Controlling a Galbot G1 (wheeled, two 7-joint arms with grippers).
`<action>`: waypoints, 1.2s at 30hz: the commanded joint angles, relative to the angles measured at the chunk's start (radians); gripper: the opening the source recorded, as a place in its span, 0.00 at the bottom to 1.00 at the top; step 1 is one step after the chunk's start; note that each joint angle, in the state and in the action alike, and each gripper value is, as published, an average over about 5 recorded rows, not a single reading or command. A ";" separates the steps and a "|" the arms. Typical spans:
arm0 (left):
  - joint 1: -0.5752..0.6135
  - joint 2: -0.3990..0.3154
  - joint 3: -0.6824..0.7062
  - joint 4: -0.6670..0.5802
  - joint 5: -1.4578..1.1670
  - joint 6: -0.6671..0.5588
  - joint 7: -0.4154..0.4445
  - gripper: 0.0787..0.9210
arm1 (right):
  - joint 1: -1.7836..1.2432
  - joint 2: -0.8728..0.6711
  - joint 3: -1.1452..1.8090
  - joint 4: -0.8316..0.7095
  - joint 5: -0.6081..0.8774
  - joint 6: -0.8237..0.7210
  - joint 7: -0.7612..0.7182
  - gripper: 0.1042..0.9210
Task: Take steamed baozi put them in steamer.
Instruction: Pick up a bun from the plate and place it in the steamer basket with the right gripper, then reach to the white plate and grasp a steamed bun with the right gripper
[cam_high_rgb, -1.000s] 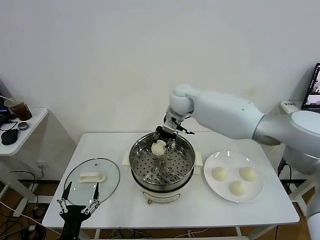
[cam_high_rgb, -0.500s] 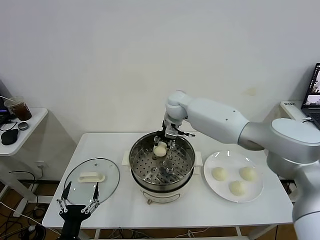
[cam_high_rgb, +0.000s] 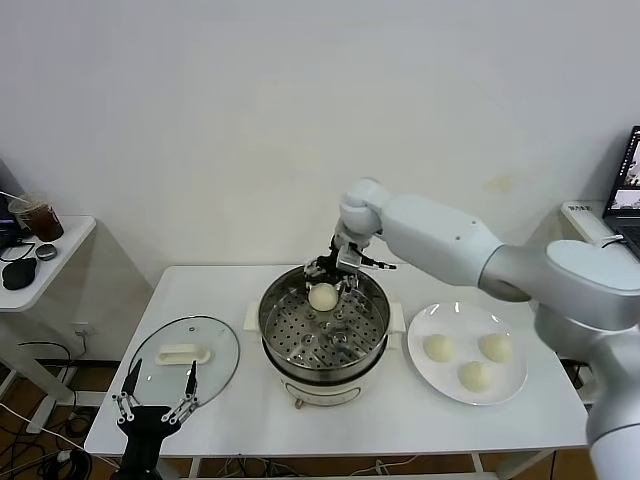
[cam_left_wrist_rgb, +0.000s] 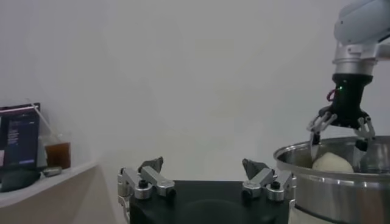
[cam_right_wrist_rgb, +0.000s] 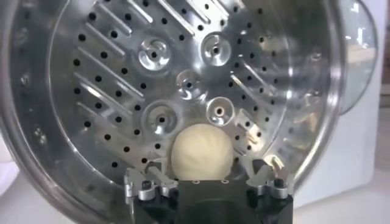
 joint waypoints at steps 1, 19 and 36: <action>-0.006 0.017 0.002 -0.008 -0.004 0.009 0.000 0.88 | 0.149 -0.334 -0.048 0.358 0.306 -0.649 -0.069 0.88; -0.019 0.026 -0.004 0.002 0.003 0.011 0.008 0.88 | -0.246 -0.661 0.123 0.330 0.021 -0.687 -0.032 0.88; -0.005 0.013 -0.024 -0.010 0.012 0.017 0.012 0.88 | -0.563 -0.415 0.355 0.050 -0.126 -0.579 -0.014 0.88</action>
